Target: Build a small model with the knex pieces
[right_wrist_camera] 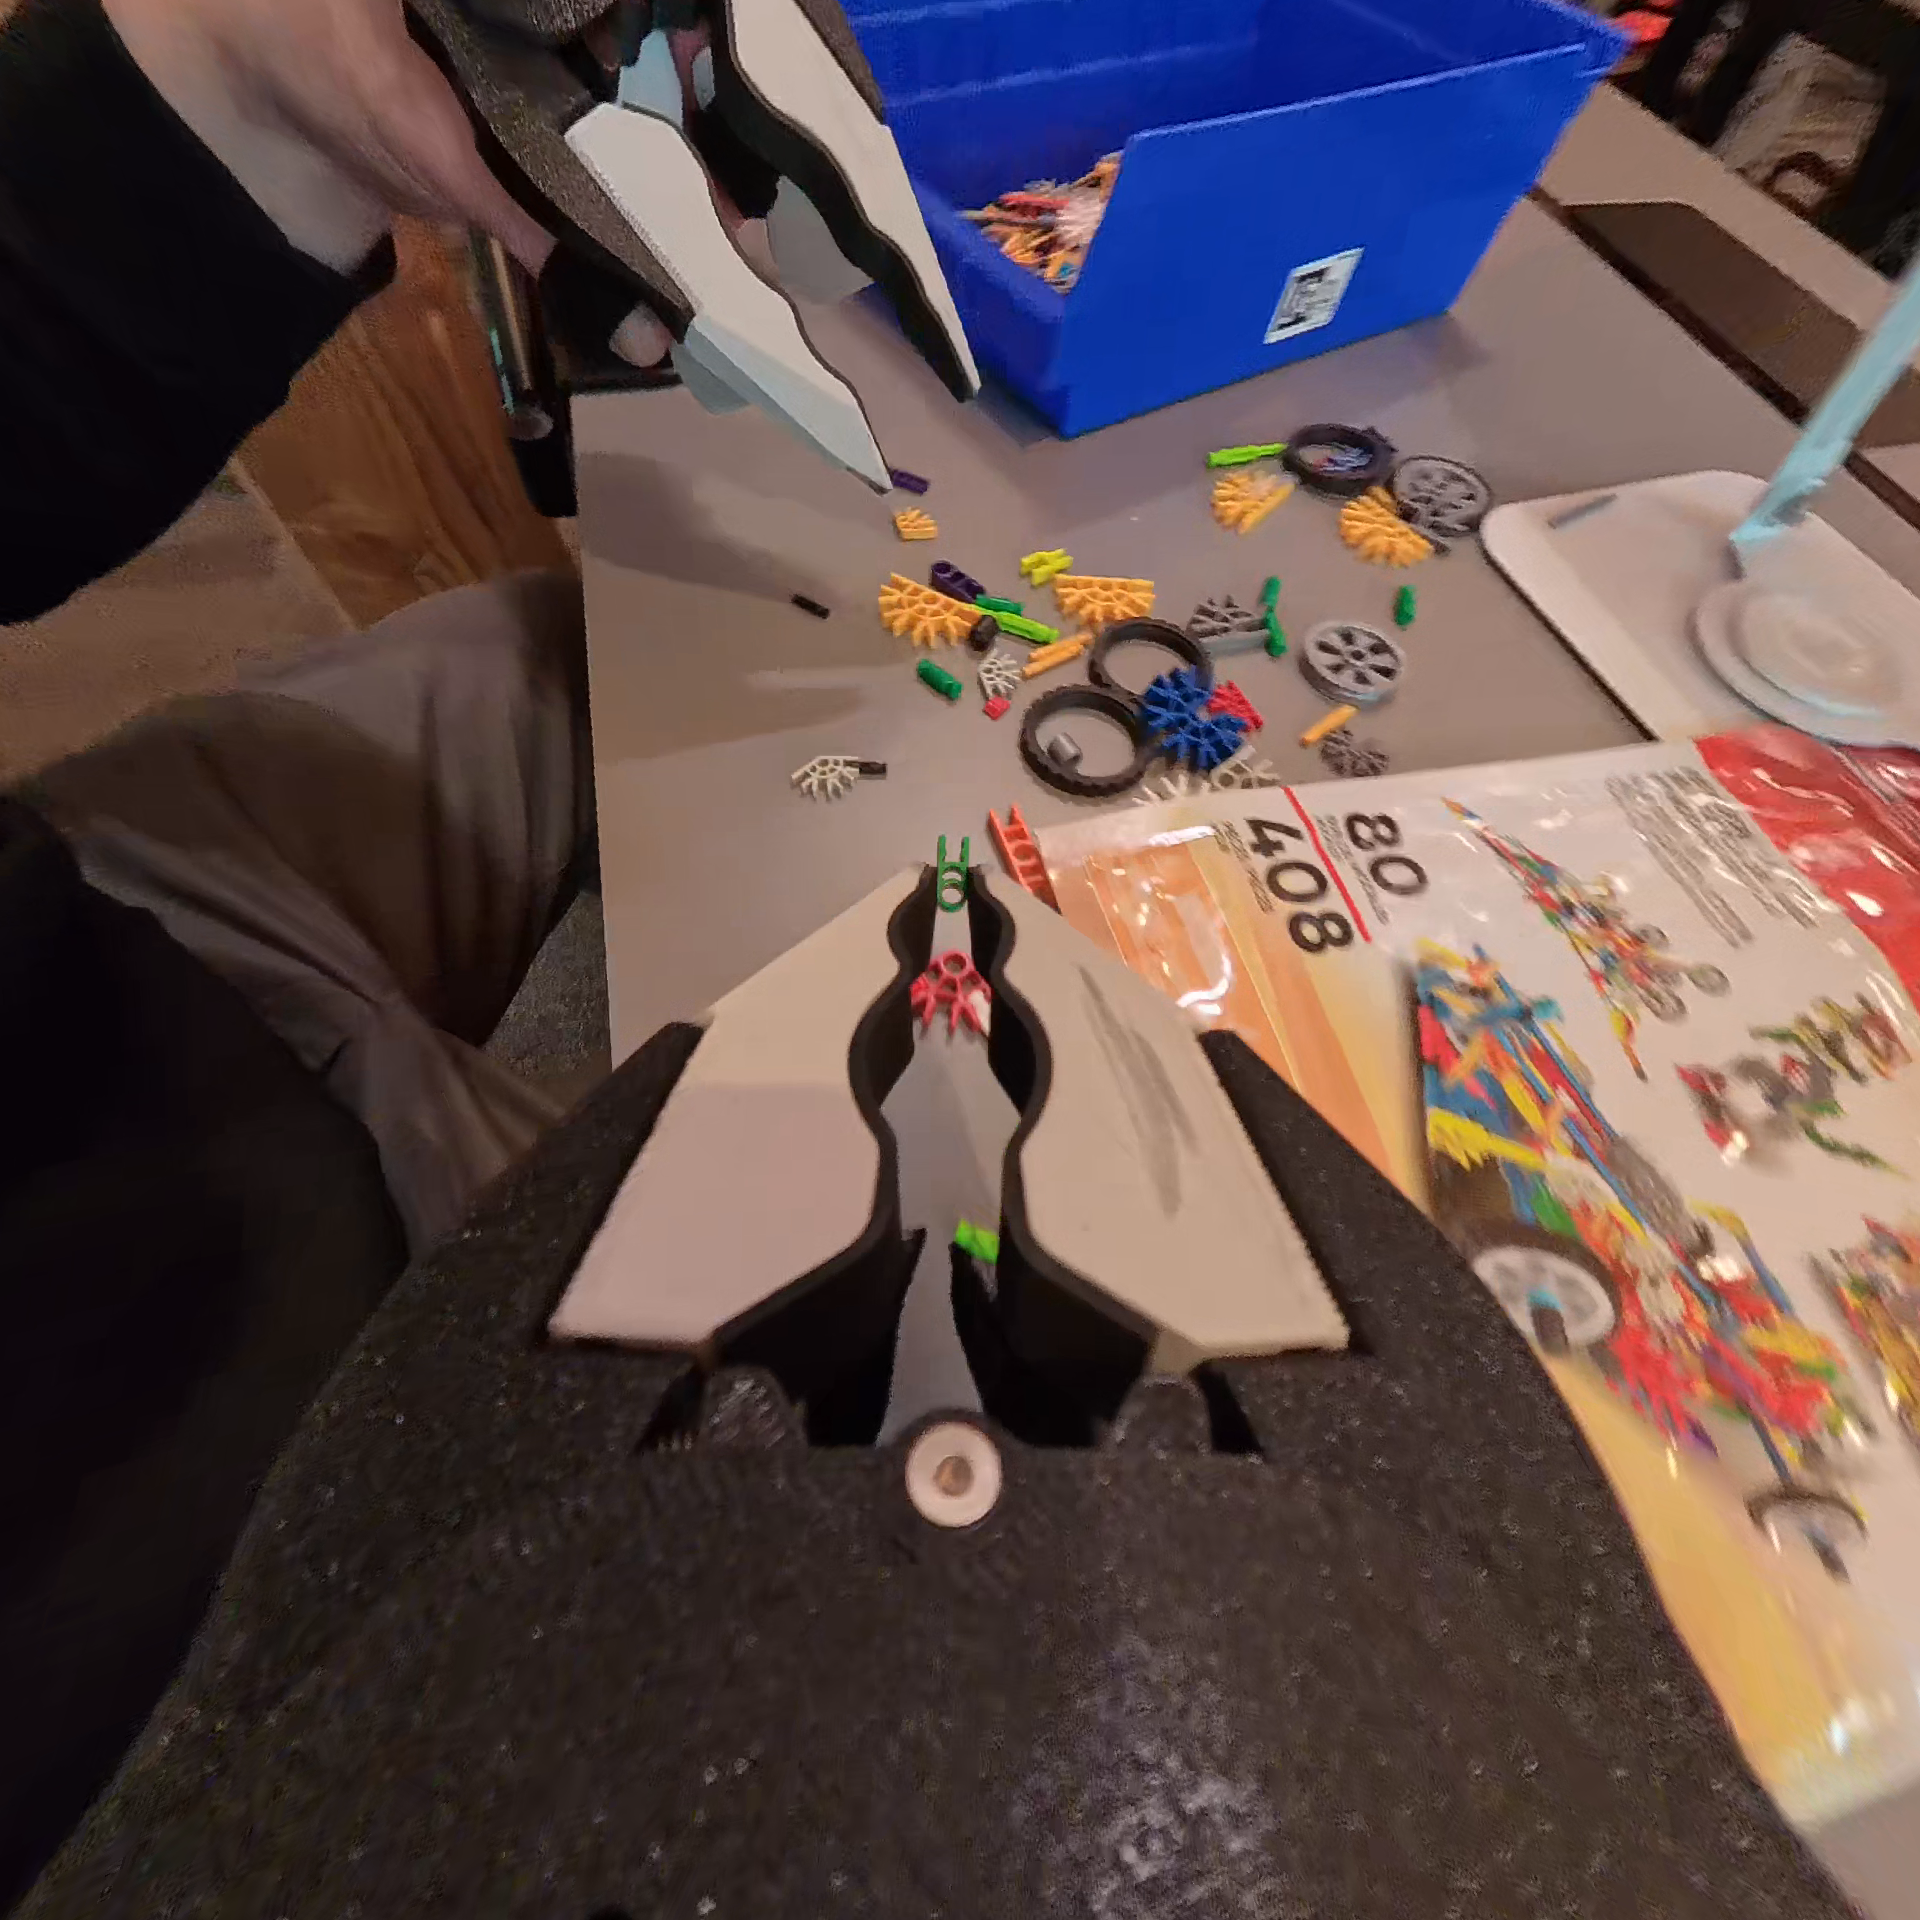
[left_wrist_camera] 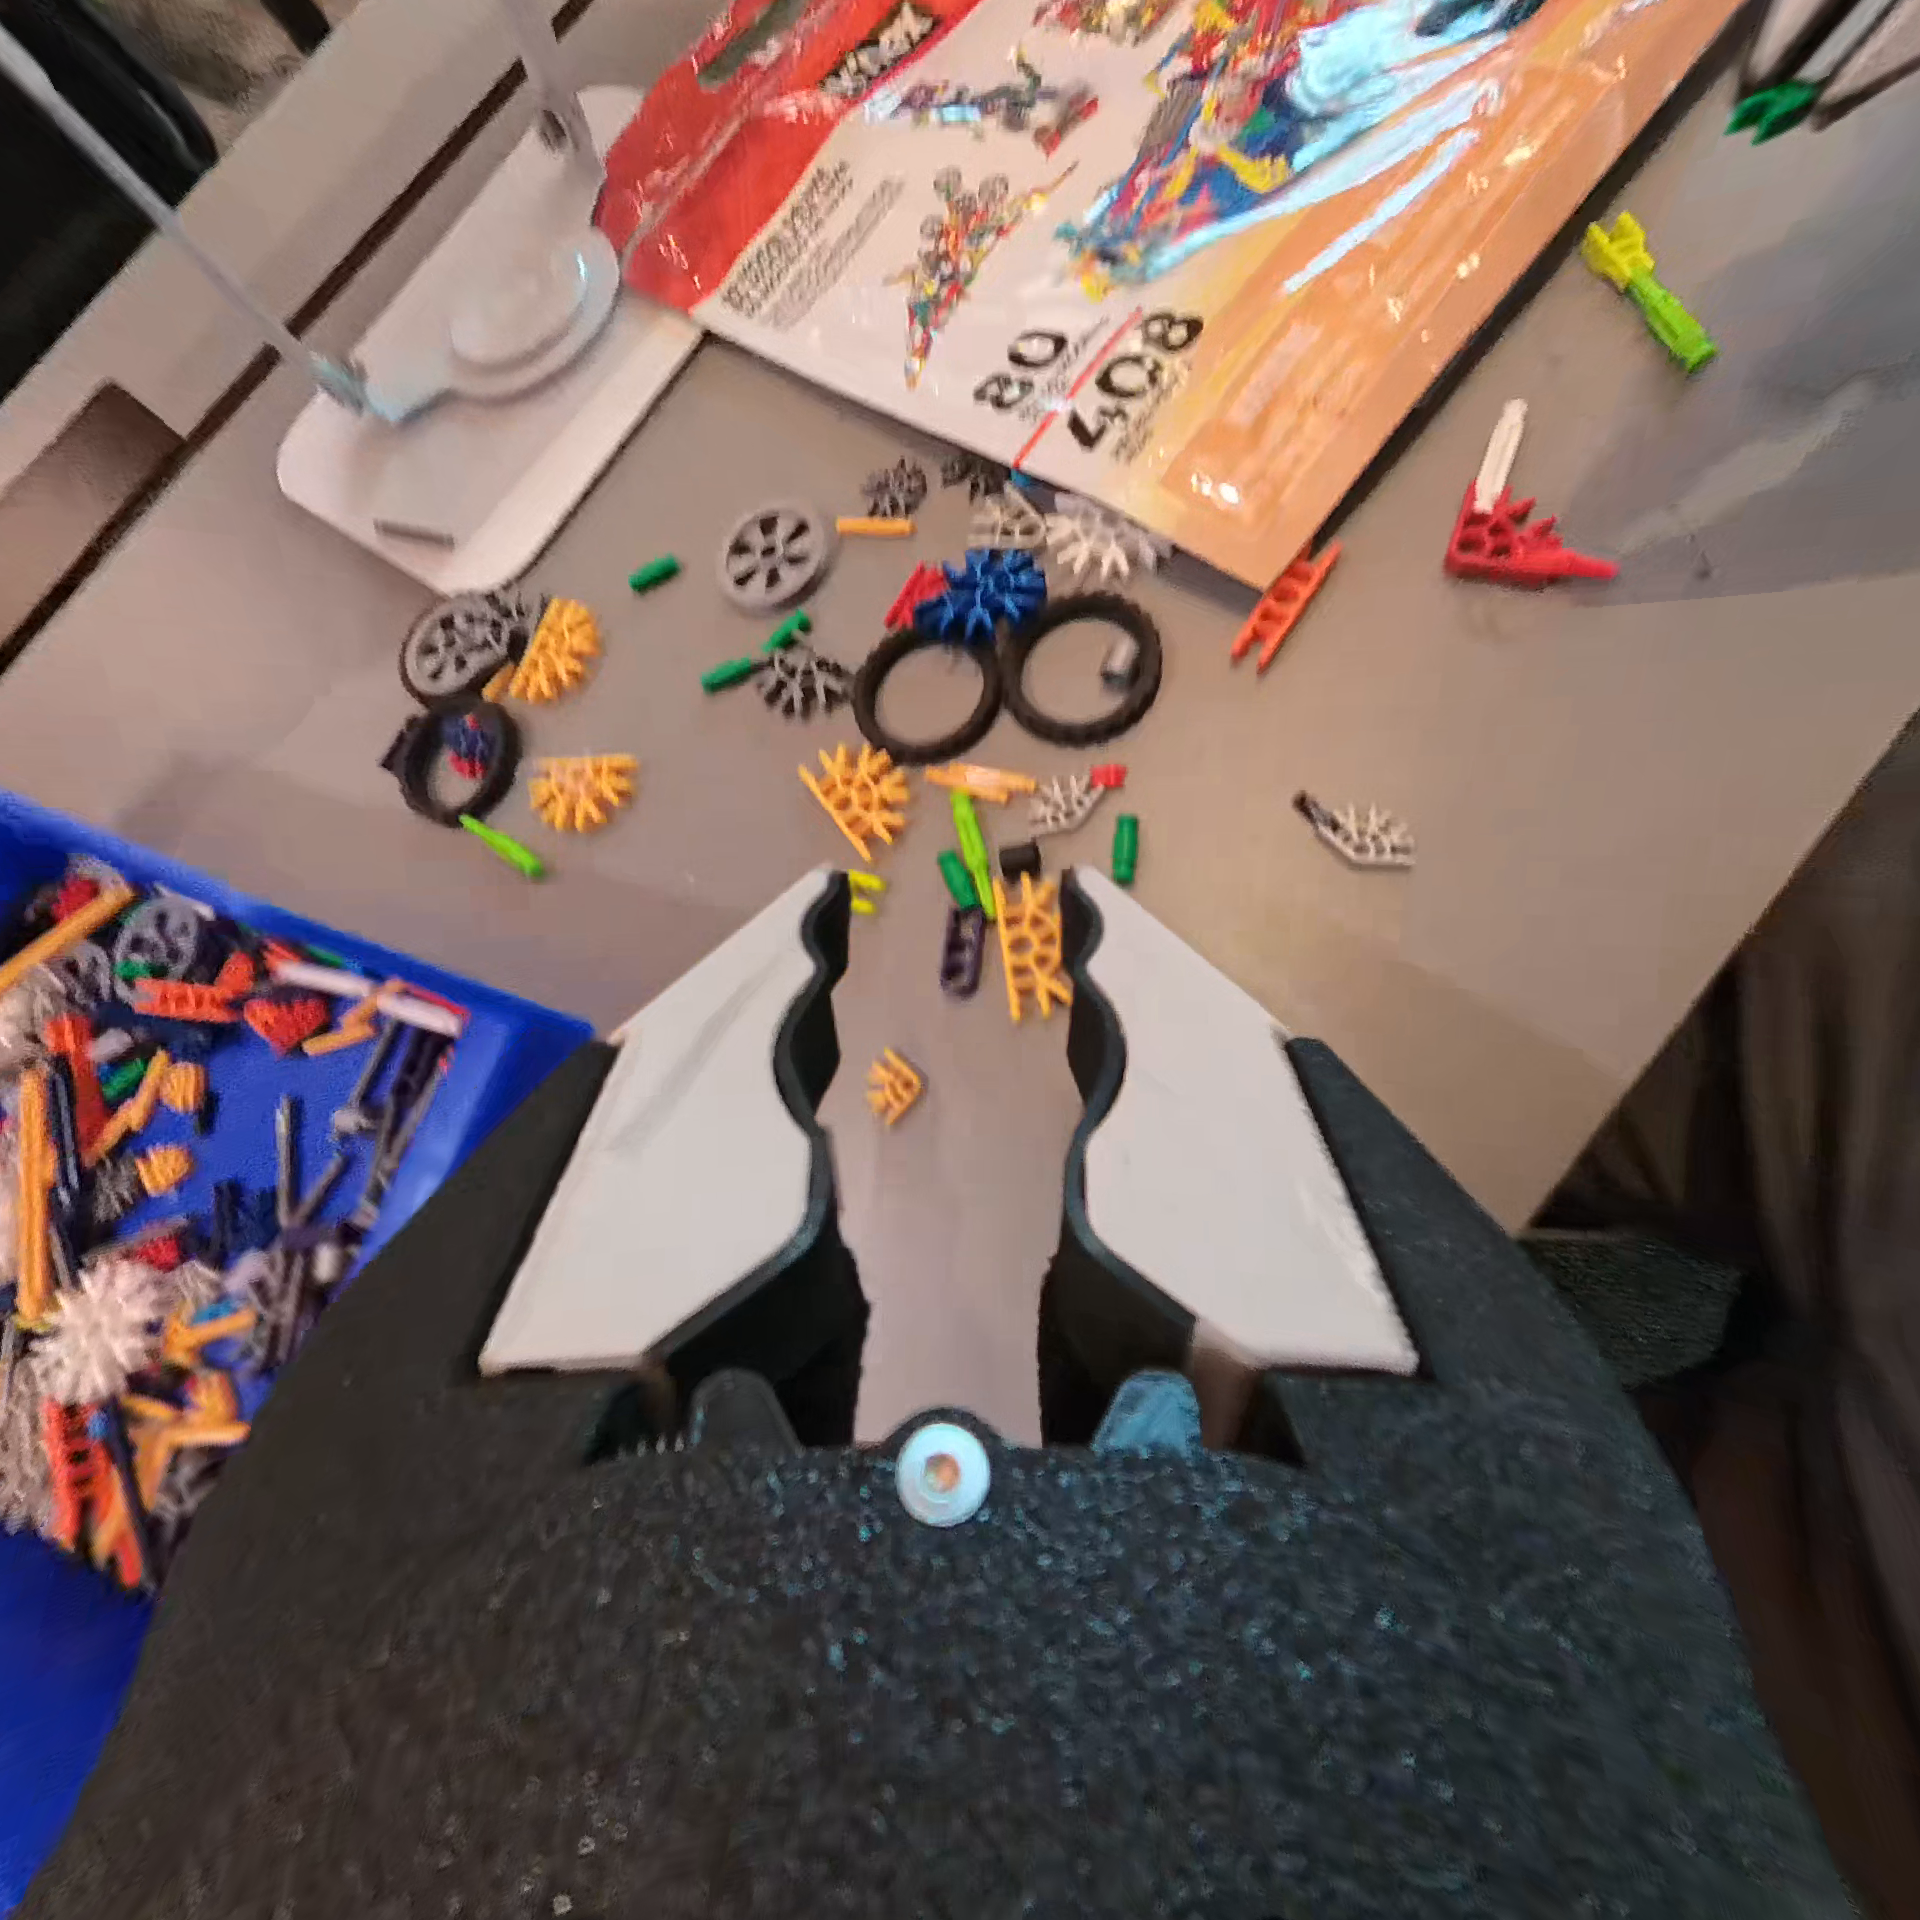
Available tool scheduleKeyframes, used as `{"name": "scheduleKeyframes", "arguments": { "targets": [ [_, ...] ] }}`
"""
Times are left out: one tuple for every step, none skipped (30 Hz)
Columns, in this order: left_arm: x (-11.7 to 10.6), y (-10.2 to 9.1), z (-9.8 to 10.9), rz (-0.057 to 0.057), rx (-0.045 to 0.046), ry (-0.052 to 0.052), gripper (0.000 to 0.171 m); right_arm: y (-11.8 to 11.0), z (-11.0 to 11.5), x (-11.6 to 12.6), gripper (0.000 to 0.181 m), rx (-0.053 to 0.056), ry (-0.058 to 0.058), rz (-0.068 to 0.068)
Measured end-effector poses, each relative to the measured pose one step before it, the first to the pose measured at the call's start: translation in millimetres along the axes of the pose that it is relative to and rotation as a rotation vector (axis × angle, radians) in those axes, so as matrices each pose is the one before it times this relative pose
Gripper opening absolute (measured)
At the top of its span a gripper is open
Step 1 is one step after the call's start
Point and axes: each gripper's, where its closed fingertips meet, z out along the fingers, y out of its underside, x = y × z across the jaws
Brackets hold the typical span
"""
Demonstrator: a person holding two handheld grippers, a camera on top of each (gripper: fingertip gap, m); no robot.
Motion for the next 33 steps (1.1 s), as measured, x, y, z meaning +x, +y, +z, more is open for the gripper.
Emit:
{"name": "scheduleKeyframes", "arguments": {
  "targets": [
    [4.67,7.28,-1.69,-0.0100,-0.01223,0.0055,0.035,-0.38,9.28,-1.96,0.004,-0.0136,-0.0212,-0.0206],
    [5.64,6.05,-0.10,-0.0018,-0.01036,0.0044,0.033,0.36,9.29,-1.26,0.004,-0.0151,-0.0208,-0.0141],
    [8.12,5.01,0.75,0.0027,-0.00751,0.0167,0.032,0.09,8.80,-1.84,0.004,-0.0126,-0.0240,-0.0125],
    [8.31,4.23,1.62,0.0000,-0.00629,0.0181,0.031,-0.65,8.17,-2.10,0.004,-0.0088,-0.0235,-0.0138],
    [5.72,3.72,2.77,-0.0008,-0.00584,0.0047,0.031,0.24,7.88,-1.25,0.004,-0.0144,-0.0196,-0.0087],
    [3.47,4.79,3.03,0.0010,-0.01338,-0.0022,0.031,0.38,7.35,-0.69,0.004,-0.0153,-0.0159,-0.0095],
    [3.54,5.45,2.50,0.0042,-0.01744,0.0039,0.031,-0.15,6.51,-0.41,0.004,-0.0119,-0.0128,-0.0143],
    [2.66,3.56,1.43,0.0015,-0.00579,0.0016,0.031,-0.39,5.61,-1.12,0.004,-0.0090,-0.0171,-0.0133],
    [1.45,1.69,0.72,-0.0122,0.00318,0.0003,0.031,0.39,4.99,-0.13,0.004,-0.0129,-0.0125,-0.0054],
    [2.92,-0.54,0.27,-0.0192,0.01374,0.0106,0.031,1.28,4.30,0.57,0.004,-0.0174,-0.0068,-0.0084],
    [5.32,-2.84,0.12,-0.0204,0.02262,0.0196,0.031,2.05,3.93,-0.11,0.004,-0.0196,-0.0079,-0.0143],
    [6.98,-4.42,0.67,-0.0173,0.02546,0.0201,0.031,2.78,3.61,-0.11,0.004,-0.0216,-0.0087,-0.0097],
    [9.07,-3.69,1.74,-0.0071,0.01728,0.0245,0.031,2.66,3.24,-0.42,0.004,-0.0193,-0.0095,-0.0063],
    [7.87,-1.28,2.72,0.0064,0.00127,0.0122,0.031,1.65,3.02,-1.17,0.004,-0.0131,-0.0092,-0.0099],
    [4.31,-0.14,3.22,0.0070,-0.00700,-0.0067,0.031,0.94,2.42,-1.27,0.004,-0.0088,-0.0061,-0.0105],
    [3.30,-0.29,3.52,-0.0051,-0.00632,-0.0081,0.031,0.91,2.24,-1.32,0.004,-0.0084,-0.0060,-0.0077],
    [3.63,-1.76,3.87,-0.0153,0.00373,-0.0029,0.031,0.80,2.09,-0.18,0.004,-0.0068,0.0008,-0.0060],
    [3.78,-1.74,3.71,-0.0204,0.00559,0.0006,0.031,0.91,1.95,0.33,0.004,-0.0061,0.0022,-0.0049],
    [3.08,-1.13,3.60,-0.0188,0.00383,-0.0021,0.031,1.26,1.79,-0.27,0.004,-0.0071,-0.0014,-0.0042],
    [1.65,-0.89,3.17,-0.0171,0.00342,-0.0101,0.032,1.11,1.66,-0.09,0.004,-0.0053,-0.0008,-0.0045],
    [0.89,-2.04,2.02,-0.0146,0.01305,-0.0118,0.031,1.32,1.68,0.21,0.004,-0.0068,0.0017,-0.0032],
    [0.87,-1.27,1.32,-0.0148,0.00706,-0.0086,0.030,1.52,1.46,-0.03,0.004,-0.0075,0.0016,-0.0058],
    [0.38,-1.01,0.82,-0.0119,0.00460,-0.0087,0.028,1.38,1.38,-0.58,0.004,-0.0067,-0.0015,-0.0049],
    [-1.42,-1.15,0.56,-0.0067,0.00454,-0.0168,0.028,0.79,1.29,-0.22,0.004,-0.0023,0.0003,-0.0021],
    [-0.89,-1.05,0.58,-0.0011,0.00440,-0.0126,0.027,0.98,1.29,-0.64,0.004,-0.0039,-0.0009,-0.0030],
    [0.40,-0.81,0.89,-0.0053,0.00219,-0.0021,0.025,0.94,0.90,-0.24,0.004,-0.0057,0.0038,-0.0091],
    [0.04,-0.78,0.90,-0.0086,0.00091,-0.0017,0.024,-0.12,0.10,-0.08,0.004,-0.0025,0.0059,-0.0116],
    [-0.78,-0.90,0.87,-0.0039,0.00270,-0.0055,0.024,-0.03,0.19,0.13,0.004,-0.0032,0.0058,-0.0121],
    [-0.25,-0.71,0.63,0.0000,0.00080,-0.0020,0.024,-0.17,0.19,-0.05,0.004,-0.0017,0.0030,-0.0076],
    [0.29,-0.20,0.68,0.0019,-0.00312,0.0002,0.024,-0.07,-0.04,0.03,0.004,-0.0022,0.0012,-0.0046],
    [-0.03,-0.51,0.50,0.0094,-0.00167,-0.0035,0.024,0.04,0.08,-0.02,0.004,-0.0017,0.0011,-0.0053],
    [-1.20,-0.86,0.31,0.0102,0.00243,-0.0114,0.022,-0.08,0.05,0.16,0.004,0.0002,0.0005,-0.0025],
    [0.43,-0.04,0.46,0.0000,-0.00089,0.0029,0.016,-0.31,0.26,0.06,0.004,0.0027,-0.0002,-0.0015]
  ]
}}
